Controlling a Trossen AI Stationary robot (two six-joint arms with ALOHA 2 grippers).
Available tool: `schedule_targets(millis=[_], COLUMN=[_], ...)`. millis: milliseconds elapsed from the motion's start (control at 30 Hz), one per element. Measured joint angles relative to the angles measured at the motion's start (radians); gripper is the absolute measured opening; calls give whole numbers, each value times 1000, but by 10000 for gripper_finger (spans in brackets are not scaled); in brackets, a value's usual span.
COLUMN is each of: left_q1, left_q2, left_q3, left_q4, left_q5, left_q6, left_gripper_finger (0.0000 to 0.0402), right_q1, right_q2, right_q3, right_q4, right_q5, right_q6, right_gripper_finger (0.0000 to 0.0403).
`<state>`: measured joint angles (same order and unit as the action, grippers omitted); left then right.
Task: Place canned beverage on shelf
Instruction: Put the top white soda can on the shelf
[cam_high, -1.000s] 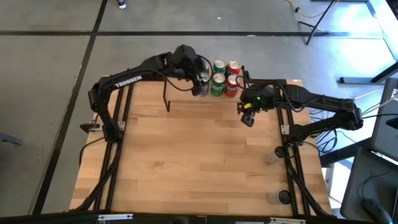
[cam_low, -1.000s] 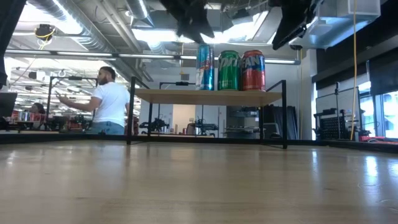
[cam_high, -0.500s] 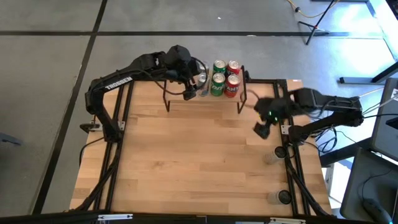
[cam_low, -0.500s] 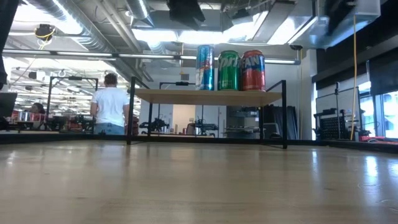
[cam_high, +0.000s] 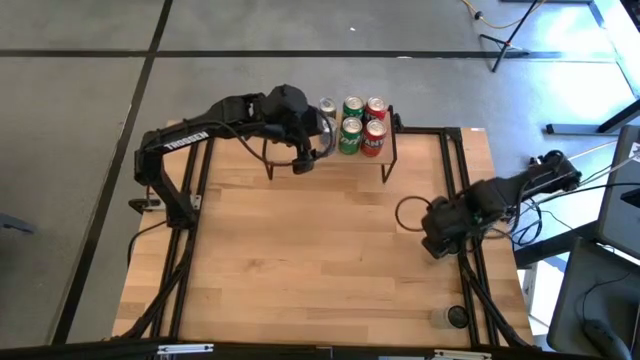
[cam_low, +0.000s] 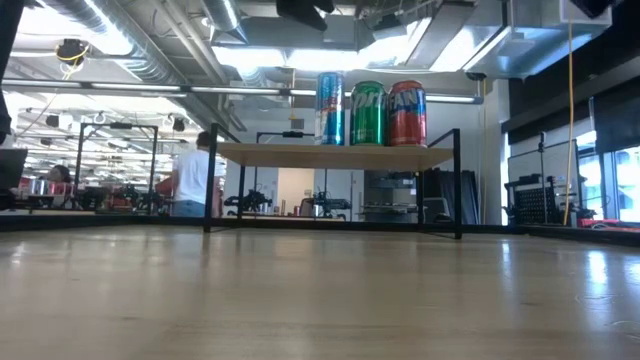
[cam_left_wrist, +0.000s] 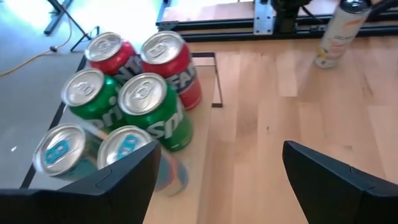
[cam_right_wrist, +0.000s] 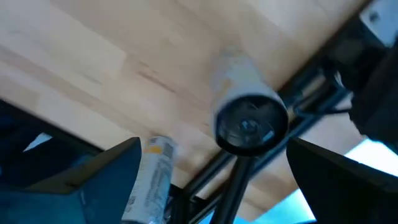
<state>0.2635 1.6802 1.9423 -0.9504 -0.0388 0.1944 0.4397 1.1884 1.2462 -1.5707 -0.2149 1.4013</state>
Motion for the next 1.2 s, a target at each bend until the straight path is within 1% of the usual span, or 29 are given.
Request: schedule_targets(millis=[133,200,367,467,600,700,767,900,1000,1067,1200], left_q1=[-17,-25,-48,-61,-81,-104,-121,-162,-208,-242,-316], left_q2=[0,0,0,0,0,0,-1,-29,-61,-83,-131], left_q3=[0,0,0,0,0,0,0,0,1,0,-12], left_q4=[0,-2,-3,-5,-8,-9,-15,-86,-164,-233,-314], left_q5=[0,0,0,0,-2,-1,0,-1,0,0,4], left_q6=[0,-1,-29,-67,-111,-149,-207,-320,-374,-376,-341], left_gripper_finger=[324,324,324,324,324,324,324,324,324,324,324], right_q1=[52,73,78,78,78,78,78,78,76,66,18], right_q2=[0,0,-4,-16,-19,-18,-16,-18,-12,-9,10], right_q3=[-53,-85,-190,-261,-338,-362,-364,-359,-334,-302,-221], right_q4=[2,2,12,78,173,195,201,214,268,305,355], right_q5=[6,16,48,66,66,67,71,79,115,140,206], right_q6=[86,101,88,54,-31,-107,-163,-322,-474,-558,-687], right_gripper_finger=[389,389,389,388,381,354,320,232,228,228,228])
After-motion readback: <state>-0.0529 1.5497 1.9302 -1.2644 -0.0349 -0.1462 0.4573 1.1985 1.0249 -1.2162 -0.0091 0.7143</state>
